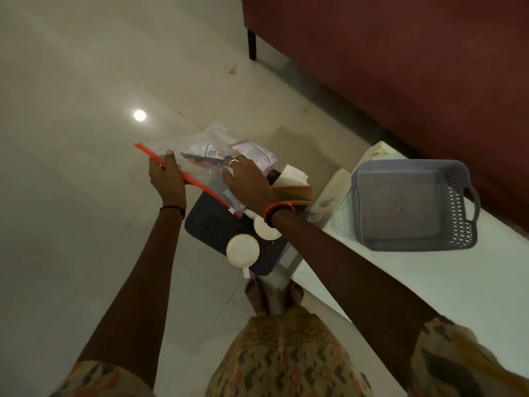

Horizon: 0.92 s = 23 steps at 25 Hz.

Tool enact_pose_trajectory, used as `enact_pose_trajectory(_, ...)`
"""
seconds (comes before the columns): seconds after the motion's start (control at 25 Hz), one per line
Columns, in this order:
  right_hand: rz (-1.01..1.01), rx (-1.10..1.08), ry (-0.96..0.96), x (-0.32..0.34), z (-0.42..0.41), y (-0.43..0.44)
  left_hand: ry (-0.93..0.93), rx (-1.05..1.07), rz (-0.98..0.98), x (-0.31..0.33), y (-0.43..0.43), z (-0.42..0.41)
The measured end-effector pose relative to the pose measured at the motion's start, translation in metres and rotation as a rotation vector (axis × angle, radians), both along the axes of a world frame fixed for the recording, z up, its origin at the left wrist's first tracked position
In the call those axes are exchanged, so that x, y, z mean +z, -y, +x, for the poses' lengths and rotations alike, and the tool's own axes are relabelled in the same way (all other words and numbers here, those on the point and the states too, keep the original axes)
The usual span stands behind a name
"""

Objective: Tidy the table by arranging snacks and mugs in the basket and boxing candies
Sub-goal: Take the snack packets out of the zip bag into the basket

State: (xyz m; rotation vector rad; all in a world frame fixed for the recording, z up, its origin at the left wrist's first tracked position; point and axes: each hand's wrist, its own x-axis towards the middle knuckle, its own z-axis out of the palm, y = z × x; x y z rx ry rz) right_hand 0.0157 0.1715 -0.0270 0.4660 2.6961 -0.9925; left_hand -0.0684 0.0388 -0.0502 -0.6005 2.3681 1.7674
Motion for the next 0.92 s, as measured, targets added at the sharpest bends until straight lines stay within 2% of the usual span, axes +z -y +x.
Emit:
enact_pose_trajectory(0.16,-0.198,-0.199,-0.195,0.033,0.015,0.000,-0.047,-0.082,0.040,0.045,-0.043,-0.010)
enact_pose_trajectory(0.56,-0.028,-0.554,-0.507,0.106,0.089,-0.073,-0.244,-0.319,0.317,0.162,-0.126,0.027)
enact_pose_trajectory(0.76,-0.072,-0.804,-0.557,0.141,0.157,-0.110,-0.265,-0.454,0.417,0.204,-0.166,0.084)
enact_pose_trajectory(0.92,-0.182,-0.975,-0.614,0.161,0.228,-0.132,-0.166,-0.515,0.449,0.208,-0.194,0.140)
